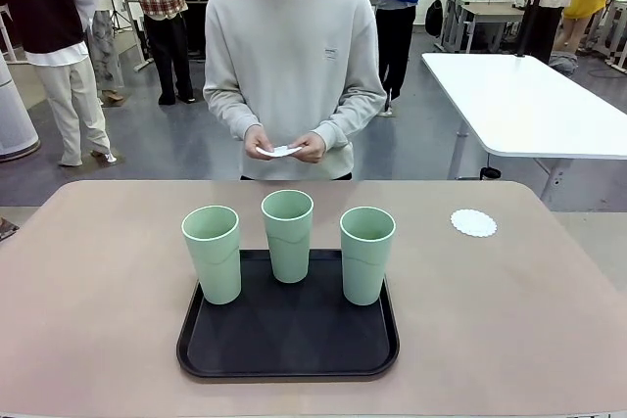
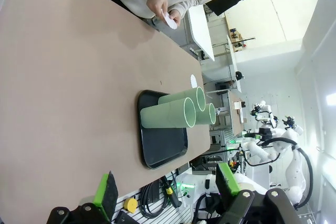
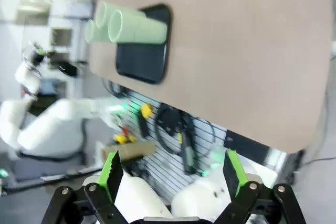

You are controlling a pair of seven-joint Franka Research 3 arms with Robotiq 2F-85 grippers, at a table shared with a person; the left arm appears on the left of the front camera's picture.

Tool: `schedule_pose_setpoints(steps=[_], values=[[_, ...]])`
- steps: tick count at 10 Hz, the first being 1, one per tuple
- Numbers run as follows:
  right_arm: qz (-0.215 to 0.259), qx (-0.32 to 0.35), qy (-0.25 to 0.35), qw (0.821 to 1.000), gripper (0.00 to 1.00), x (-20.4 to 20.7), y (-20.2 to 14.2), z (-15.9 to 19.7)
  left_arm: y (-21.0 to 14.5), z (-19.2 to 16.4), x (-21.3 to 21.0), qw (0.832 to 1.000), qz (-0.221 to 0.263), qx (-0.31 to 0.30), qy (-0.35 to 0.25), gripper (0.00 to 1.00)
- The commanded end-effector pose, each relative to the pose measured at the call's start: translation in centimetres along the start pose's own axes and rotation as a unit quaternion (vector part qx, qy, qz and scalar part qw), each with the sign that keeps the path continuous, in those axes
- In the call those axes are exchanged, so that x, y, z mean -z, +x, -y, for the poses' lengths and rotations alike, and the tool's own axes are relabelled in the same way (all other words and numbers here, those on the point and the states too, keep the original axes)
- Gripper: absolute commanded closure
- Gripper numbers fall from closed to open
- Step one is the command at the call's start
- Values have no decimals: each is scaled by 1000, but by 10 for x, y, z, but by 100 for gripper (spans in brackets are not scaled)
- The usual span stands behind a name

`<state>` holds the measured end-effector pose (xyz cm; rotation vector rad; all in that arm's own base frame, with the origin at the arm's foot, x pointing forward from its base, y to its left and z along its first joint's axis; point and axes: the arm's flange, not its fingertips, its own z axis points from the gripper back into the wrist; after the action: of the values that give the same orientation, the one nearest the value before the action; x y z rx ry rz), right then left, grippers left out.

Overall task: Place coasters on the table and set cups on them.
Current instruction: Pick up one Reusable plastic cup and place it on a coaster set by the human.

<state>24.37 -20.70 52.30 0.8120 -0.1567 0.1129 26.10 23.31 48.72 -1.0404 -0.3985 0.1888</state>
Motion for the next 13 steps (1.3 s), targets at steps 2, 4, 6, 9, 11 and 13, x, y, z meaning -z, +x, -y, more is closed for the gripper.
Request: schedule_pose_setpoints(steps=[2, 4, 6, 9, 11, 13], values=[[-71, -183, -173, 965, 0, 11, 84, -70, -1, 1, -1, 1000, 1, 0, -6, 0], [-136, -296, -164, 931, 0, 70, 101, -116, -1, 1, -1, 1000, 1, 0, -6, 0], [-124, -353, -92, 923, 0, 133, 113, -143, -1, 1, -1, 1000, 1, 0, -6, 0], [-90, -363, 0, 928, 0, 191, 115, -139, -1, 1, -1, 1000, 1, 0, -6, 0], [-70, -382, -4, 922, 0, 218, 111, -128, -1, 1, -1, 1000, 1, 0, -6, 0], [-87, -363, -3, 928, 0, 208, 112, -135, -1, 1, -1, 1000, 1, 0, -6, 0]])
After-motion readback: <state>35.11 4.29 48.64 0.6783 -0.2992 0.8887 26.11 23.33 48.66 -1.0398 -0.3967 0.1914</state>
